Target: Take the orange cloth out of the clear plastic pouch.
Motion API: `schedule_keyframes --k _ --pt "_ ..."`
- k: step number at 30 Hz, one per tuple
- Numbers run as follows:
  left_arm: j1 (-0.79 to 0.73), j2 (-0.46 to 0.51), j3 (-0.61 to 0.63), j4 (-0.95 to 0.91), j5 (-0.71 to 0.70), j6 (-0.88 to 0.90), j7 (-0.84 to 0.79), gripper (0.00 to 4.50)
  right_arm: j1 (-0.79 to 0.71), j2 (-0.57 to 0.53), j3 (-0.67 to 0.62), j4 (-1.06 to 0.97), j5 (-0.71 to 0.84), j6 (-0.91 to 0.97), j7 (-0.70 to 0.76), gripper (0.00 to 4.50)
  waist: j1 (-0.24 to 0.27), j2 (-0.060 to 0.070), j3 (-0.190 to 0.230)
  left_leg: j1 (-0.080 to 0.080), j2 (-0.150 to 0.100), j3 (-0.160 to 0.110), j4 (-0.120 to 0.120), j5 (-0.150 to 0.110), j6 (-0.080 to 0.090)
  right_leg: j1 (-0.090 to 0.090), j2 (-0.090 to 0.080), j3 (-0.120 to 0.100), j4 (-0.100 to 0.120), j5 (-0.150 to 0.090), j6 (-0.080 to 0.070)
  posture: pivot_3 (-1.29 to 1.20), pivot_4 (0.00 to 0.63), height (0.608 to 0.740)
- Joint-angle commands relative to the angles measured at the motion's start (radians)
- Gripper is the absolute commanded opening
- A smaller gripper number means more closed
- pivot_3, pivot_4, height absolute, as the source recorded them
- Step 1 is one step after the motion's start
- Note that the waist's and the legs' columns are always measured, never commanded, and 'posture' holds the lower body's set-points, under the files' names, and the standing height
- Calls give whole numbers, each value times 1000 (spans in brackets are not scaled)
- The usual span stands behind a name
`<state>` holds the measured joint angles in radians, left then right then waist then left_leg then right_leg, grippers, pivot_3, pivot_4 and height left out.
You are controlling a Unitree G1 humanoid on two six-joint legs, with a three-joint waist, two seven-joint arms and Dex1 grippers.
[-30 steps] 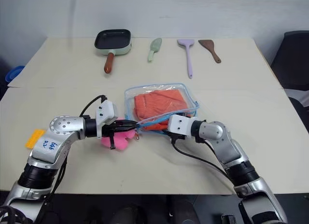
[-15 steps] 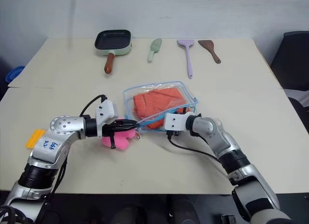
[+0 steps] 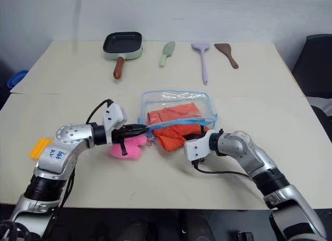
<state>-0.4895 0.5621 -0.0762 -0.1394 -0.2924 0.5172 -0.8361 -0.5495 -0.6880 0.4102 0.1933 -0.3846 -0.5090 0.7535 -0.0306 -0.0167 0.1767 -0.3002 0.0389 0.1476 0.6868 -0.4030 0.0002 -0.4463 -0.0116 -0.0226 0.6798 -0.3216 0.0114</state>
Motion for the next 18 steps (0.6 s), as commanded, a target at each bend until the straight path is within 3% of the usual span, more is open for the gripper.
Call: schedule_keyframes --k 1,18 --pt "-36 -12 20 -30 -23 11 16 0 14 -21 45 -22 -48 -47 45 10 0 0 0 0 0 0 0 0 0 0 0 0 0 0 0 0 150 740" --pt "-73 -47 -51 6 25 -27 -1 0 -42 42 91 37 -181 -98 -6 10 -23 -1 -1 2 0 0 0 1 -1 1 0 0 2 0 0 0 150 740"
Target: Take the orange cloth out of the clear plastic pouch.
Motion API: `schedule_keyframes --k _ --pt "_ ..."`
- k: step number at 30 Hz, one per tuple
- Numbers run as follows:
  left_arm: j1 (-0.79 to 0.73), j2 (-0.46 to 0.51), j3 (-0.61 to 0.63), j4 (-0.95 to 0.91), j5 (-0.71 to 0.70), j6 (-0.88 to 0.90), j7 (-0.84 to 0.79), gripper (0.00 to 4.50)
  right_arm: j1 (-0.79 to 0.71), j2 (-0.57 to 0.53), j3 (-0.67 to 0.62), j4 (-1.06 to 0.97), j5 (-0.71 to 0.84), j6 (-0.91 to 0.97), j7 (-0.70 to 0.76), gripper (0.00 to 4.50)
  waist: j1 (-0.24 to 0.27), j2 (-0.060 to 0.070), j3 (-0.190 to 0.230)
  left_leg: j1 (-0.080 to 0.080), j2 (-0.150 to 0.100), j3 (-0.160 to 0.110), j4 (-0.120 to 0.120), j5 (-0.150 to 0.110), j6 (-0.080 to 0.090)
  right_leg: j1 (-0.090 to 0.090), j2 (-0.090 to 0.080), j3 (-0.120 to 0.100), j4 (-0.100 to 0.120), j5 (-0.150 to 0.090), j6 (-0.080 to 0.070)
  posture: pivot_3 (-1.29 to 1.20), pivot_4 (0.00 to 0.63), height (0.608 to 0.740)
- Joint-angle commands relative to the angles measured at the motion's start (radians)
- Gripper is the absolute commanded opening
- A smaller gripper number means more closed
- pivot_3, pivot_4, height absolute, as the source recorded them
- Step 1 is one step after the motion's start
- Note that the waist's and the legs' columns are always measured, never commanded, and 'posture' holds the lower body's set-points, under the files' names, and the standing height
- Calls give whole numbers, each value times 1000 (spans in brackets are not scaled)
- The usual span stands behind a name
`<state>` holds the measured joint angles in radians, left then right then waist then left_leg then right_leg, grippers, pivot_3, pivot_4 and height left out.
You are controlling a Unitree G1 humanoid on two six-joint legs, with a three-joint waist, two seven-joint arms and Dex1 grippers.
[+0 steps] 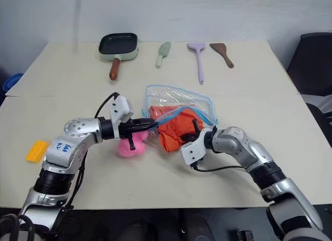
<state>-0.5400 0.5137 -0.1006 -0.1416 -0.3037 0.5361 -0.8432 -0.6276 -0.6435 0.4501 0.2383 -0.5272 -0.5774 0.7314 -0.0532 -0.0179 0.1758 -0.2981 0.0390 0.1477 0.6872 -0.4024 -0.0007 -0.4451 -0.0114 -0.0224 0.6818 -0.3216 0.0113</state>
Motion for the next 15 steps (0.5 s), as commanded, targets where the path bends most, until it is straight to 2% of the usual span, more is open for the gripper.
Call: schedule_keyframes --k 1,5,8,15 --pt "-27 8 -35 32 63 -65 13 0 51 -20 41 -42 -27 -48 19 10 0 0 0 0 0 0 0 0 0 0 0 0 0 0 0 0 150 740" --pt "-36 29 -45 111 132 -122 33 0 116 -115 4 -165 58 -142 44 10 7 1 0 0 0 0 -1 0 0 0 0 0 -1 0 -1 0 150 740" --pt "-43 37 -42 160 166 -151 50 0 166 -230 -3 -226 90 -264 66 10 19 1 0 -1 0 0 -1 0 0 0 0 0 -3 0 0 0 150 740" --pt "-61 55 -38 244 229 -196 80 0 290 -459 -97 -251 145 -377 66 10 25 1 0 -1 0 0 -1 0 0 0 0 0 -2 0 0 0 150 740"
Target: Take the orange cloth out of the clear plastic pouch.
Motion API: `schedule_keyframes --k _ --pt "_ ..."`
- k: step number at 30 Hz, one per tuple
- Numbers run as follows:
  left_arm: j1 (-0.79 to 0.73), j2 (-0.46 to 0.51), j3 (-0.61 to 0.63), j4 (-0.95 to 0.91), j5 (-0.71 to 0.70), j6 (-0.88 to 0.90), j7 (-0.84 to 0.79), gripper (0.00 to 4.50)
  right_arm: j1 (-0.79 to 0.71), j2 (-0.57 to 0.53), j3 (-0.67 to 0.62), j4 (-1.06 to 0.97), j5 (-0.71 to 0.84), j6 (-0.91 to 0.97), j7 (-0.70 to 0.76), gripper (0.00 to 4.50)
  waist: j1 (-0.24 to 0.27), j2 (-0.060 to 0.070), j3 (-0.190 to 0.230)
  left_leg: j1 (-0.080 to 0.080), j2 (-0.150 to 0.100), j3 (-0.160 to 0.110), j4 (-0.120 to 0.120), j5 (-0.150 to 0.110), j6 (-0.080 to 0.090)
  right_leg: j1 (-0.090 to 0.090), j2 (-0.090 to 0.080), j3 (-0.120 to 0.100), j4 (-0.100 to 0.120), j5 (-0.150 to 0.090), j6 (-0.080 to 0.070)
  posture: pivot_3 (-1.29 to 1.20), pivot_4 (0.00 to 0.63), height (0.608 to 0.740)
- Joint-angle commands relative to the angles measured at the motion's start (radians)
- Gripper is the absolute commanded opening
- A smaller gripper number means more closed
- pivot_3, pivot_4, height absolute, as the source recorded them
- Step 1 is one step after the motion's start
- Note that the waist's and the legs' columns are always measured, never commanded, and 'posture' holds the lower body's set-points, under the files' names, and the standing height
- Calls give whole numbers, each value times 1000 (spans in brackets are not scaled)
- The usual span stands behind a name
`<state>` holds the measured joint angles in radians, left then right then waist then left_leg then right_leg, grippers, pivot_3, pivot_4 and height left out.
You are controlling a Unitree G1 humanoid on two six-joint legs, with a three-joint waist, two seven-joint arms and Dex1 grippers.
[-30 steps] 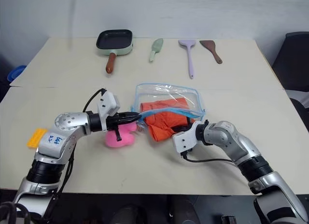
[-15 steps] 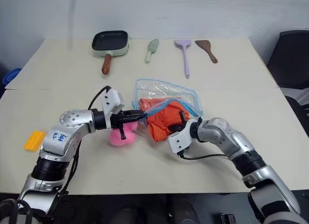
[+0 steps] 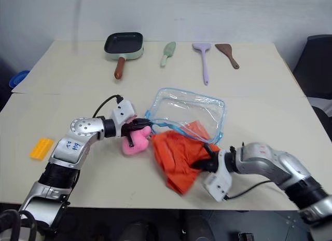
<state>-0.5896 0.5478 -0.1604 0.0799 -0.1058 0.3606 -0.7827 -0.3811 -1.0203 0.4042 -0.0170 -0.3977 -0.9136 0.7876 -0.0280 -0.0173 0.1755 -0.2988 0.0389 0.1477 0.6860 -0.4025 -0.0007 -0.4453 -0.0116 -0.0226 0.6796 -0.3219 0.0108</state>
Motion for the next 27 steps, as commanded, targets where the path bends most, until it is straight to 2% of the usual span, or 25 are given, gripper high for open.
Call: schedule_keyframes --k 1,5,11,17,27 --pt "-13 26 26 31 34 -24 22 0 66 -114 -79 20 26 -45 1 10 0 0 0 0 0 0 0 0 0 0 0 0 0 0 0 0 150 740" --pt "2 48 37 31 31 -38 7 0 140 -207 -182 116 46 -47 -47 10 0 0 0 0 0 0 0 0 0 0 0 0 0 0 0 0 150 740" --pt "102 121 24 -117 -2 -37 -87 0 198 -237 -299 332 79 3 -126 10 -4 0 0 0 0 1 -1 0 0 0 1 1 0 0 0 0 150 740" --pt "221 215 6 -257 -3 -47 -161 0 253 -153 -376 372 255 171 -124 10 -7 0 0 1 0 1 -1 0 0 0 1 2 0 0 0 0 150 740" --pt "288 268 -4 -319 11 -60 -184 0 292 39 -493 201 417 602 -162 10 -14 3 -1 1 1 2 -2 0 0 0 2 3 1 0 0 0 150 740"
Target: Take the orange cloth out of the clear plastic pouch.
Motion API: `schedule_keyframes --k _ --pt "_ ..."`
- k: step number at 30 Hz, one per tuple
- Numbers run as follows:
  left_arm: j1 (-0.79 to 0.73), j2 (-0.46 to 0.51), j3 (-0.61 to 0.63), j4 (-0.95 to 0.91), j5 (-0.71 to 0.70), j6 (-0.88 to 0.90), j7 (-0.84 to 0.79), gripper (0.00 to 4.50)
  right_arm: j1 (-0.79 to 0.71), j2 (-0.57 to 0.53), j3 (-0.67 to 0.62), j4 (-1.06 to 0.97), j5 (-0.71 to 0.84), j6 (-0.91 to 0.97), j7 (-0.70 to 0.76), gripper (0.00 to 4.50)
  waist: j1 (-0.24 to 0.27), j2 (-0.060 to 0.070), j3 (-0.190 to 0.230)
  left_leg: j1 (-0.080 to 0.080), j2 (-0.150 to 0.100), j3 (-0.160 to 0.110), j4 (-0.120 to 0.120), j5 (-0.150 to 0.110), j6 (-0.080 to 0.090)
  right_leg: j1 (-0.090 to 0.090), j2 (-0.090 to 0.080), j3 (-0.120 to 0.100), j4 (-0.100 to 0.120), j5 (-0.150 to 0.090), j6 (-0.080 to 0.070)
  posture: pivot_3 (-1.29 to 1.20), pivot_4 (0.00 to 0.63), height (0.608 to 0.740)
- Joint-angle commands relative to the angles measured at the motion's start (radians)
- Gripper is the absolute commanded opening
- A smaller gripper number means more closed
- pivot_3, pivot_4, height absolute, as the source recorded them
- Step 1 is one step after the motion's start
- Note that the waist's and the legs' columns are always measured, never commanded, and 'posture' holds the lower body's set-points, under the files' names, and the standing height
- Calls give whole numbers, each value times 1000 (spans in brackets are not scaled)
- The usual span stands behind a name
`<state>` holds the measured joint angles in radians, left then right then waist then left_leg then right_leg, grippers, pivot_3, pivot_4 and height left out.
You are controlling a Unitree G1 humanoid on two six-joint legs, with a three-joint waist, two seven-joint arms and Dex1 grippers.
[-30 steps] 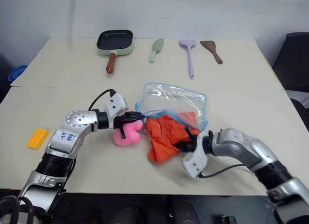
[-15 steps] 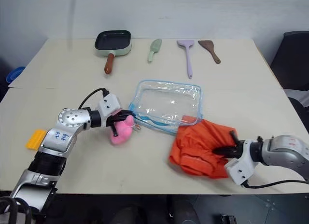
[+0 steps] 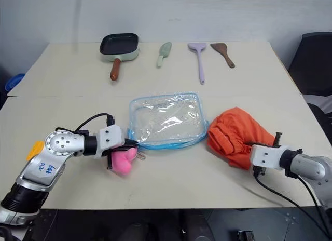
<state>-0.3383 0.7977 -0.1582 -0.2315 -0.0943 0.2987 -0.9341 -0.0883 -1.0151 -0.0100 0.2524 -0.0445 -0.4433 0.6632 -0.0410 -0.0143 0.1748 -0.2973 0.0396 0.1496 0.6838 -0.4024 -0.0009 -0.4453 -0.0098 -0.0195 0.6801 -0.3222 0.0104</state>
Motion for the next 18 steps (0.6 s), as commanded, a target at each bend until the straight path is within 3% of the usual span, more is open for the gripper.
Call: schedule_keyframes --k 1,7,10,11,15,18 --pt "48 23 -6 -10 -3 -7 -40 0 -8 63 -95 -106 79 213 -62 10 -2 0 0 0 0 0 0 0 0 0 0 0 0 0 0 0 150 740" --pt "85 34 3 -12 -7 -36 -62 0 -4 147 -134 -220 35 454 -149 10 -5 2 -1 0 0 0 -1 0 0 0 0 0 0 0 0 0 150 740" --pt "95 23 16 -4 -21 -37 -61 0 33 183 -140 -310 96 512 -110 10 -5 2 -1 0 0 0 -1 0 0 0 0 0 0 0 0 0 150 740" --pt "97 18 21 -2 -25 -35 -57 444 49 190 -139 -345 111 526 -90 0 -5 3 -1 0 0 0 -1 0 0 0 0 0 0 0 0 0 150 740" --pt "95 -24 62 4 -102 33 -48 1472 97 202 -161 -440 185 598 -25 1093 -6 3 -1 0 0 0 -1 0 0 0 1 0 0 0 -1 0 150 740" --pt "82 -45 126 -12 -211 109 -62 2384 160 159 -244 -523 293 672 74 2155 -1 3 -1 0 0 0 -1 0 0 0 1 0 0 0 -1 0 150 740"
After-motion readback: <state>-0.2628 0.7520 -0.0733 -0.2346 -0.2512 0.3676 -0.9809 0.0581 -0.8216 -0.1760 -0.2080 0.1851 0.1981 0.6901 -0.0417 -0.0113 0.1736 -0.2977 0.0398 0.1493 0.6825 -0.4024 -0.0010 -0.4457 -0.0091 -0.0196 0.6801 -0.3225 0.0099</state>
